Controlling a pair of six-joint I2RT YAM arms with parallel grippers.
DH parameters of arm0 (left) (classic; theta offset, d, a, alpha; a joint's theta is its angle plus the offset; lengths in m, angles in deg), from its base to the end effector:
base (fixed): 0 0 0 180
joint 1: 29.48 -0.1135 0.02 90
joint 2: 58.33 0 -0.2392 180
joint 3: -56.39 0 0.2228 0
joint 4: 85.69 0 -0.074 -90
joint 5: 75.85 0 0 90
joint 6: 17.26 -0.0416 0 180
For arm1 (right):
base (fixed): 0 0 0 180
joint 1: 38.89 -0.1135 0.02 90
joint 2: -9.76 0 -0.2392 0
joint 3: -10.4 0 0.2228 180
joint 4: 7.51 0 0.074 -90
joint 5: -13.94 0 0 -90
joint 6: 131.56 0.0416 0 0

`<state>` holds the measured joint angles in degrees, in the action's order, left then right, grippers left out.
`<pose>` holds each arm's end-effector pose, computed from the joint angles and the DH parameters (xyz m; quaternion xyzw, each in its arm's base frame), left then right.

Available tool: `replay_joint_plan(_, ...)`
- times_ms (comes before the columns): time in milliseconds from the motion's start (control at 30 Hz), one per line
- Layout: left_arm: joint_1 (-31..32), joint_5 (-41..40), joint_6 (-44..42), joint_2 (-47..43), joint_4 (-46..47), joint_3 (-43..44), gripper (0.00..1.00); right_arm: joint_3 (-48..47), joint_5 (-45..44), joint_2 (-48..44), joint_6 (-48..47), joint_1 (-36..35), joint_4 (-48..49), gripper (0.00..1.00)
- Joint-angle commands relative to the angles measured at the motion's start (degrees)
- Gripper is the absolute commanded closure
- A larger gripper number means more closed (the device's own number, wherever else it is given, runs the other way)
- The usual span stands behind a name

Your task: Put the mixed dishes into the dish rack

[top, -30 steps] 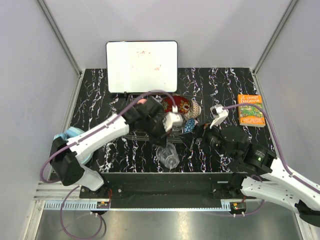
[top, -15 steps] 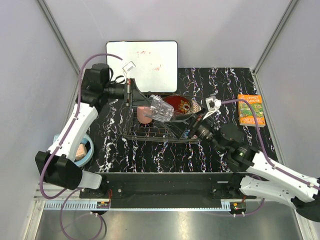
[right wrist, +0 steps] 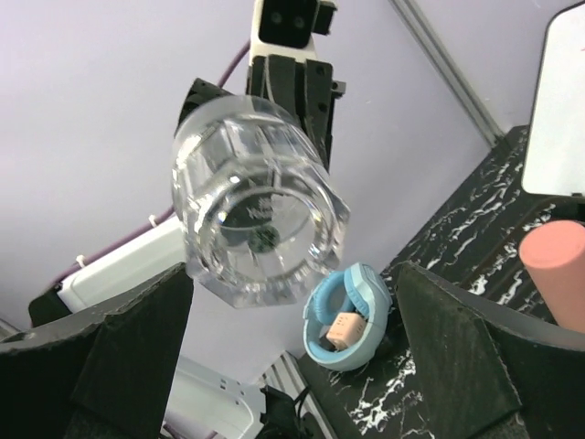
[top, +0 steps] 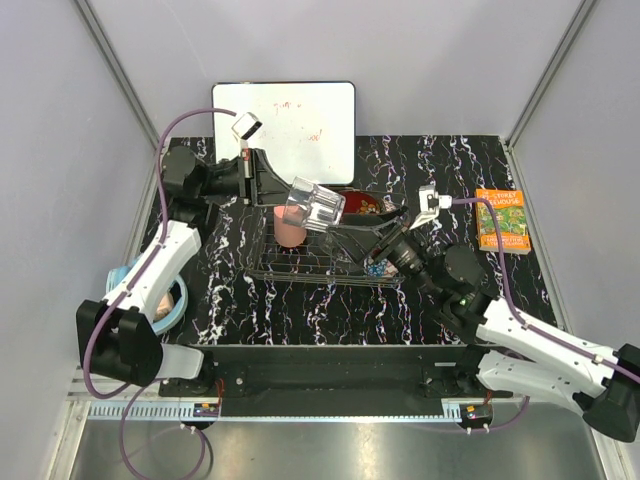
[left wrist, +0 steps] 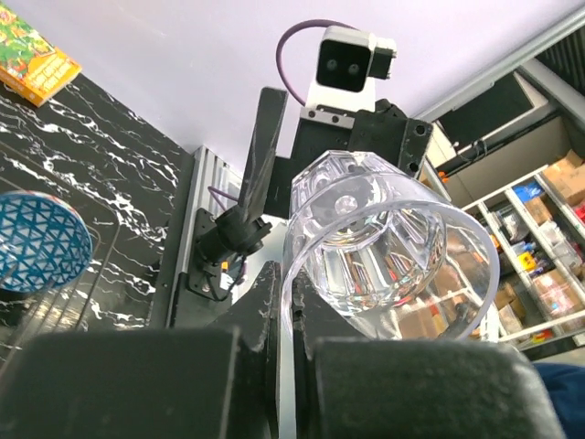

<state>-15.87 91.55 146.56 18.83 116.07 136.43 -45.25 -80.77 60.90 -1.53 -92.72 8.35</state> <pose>0.2479 -0.1018 0.3925 0.2439 0.6285 -0.6980 0.2415 0.1210 0.1597 0.3575 -0.0350 0.5704 0.5832 0.5773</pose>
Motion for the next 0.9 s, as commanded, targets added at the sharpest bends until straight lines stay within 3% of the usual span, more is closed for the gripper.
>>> replay_joint_plan(0,0.37,0.64,-7.79,-3.33,-9.72,0.69,1.00,-1.10,3.21,2.82,3.38,2.23,10.16,0.00)
replay_joint_plan(133,1.33,-0.24,-22.12,-4.21,-27.43,4.21,1.00,-2.51,6.72,8.09,6.02,2.67,15.44,0.00)
replay_joint_plan(367,1.77,-1.73,-30.40,-4.92,-36.42,5.45,1.00,-5.41,9.19,11.36,7.34,3.02,17.82,0.02)
replay_joint_plan(500,1.69,-2.08,-31.54,-5.18,-37.21,5.36,1.00,-5.41,9.89,11.36,7.34,3.37,18.09,0.20)
replay_joint_plan(733,1.34,-5.42,-38.13,-5.80,-45.91,6.50,1.00,-5.76,9.55,10.48,9.36,3.90,15.72,0.69)
replay_joint_plan(867,0.64,-7.52,-40.86,-5.89,-49.15,7.73,1.00,-6.20,8.75,9.78,10.42,4.34,11.69,0.91)
